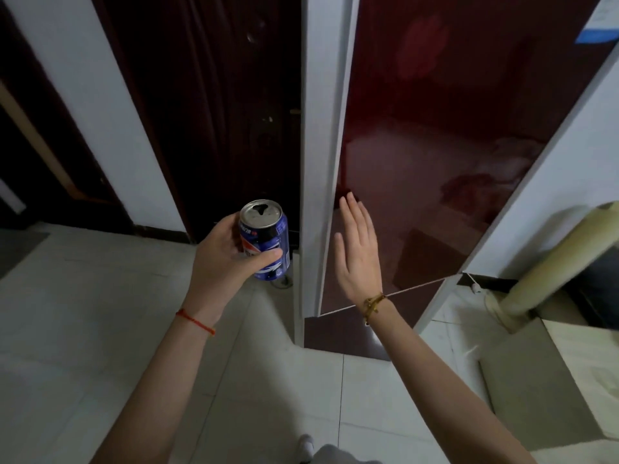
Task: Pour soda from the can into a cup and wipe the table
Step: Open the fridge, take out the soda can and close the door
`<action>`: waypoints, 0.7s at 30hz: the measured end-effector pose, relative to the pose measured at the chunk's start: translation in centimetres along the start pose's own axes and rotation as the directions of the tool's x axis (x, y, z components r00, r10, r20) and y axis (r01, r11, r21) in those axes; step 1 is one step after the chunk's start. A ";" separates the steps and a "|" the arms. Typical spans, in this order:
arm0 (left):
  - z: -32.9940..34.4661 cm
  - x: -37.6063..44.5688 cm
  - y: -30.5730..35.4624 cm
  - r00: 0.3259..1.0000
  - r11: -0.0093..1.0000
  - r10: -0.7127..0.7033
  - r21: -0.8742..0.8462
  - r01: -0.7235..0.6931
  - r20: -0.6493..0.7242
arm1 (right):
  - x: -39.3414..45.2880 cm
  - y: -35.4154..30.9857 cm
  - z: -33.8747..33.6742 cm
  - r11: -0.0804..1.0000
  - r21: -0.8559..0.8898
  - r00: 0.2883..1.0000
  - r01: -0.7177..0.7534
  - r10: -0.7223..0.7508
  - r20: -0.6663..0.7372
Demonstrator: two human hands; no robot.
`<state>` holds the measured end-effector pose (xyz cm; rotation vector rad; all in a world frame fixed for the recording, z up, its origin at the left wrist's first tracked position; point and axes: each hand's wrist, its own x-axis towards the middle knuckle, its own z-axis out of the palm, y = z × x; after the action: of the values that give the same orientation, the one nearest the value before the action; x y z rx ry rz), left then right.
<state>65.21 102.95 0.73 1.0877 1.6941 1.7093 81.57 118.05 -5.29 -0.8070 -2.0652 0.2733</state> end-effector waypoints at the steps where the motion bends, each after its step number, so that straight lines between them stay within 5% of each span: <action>1: 0.0 0.7 -0.1 1.000 1.000 0.006 0.003 -0.006 -0.014 | 0.7 0.2 0.5 1.000 0.014 1.000 0.002 -0.002 0.006; 21: 0.8 11.7 -2.7 0.998 0.999 -0.033 0.019 0.032 0.054 | 13.2 5.8 7.6 0.984 0.004 0.976 -0.180 0.178 0.126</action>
<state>58.76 113.13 0.30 1.0990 1.6883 1.6330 72.71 131.61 -3.85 -0.9908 -2.1054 0.4492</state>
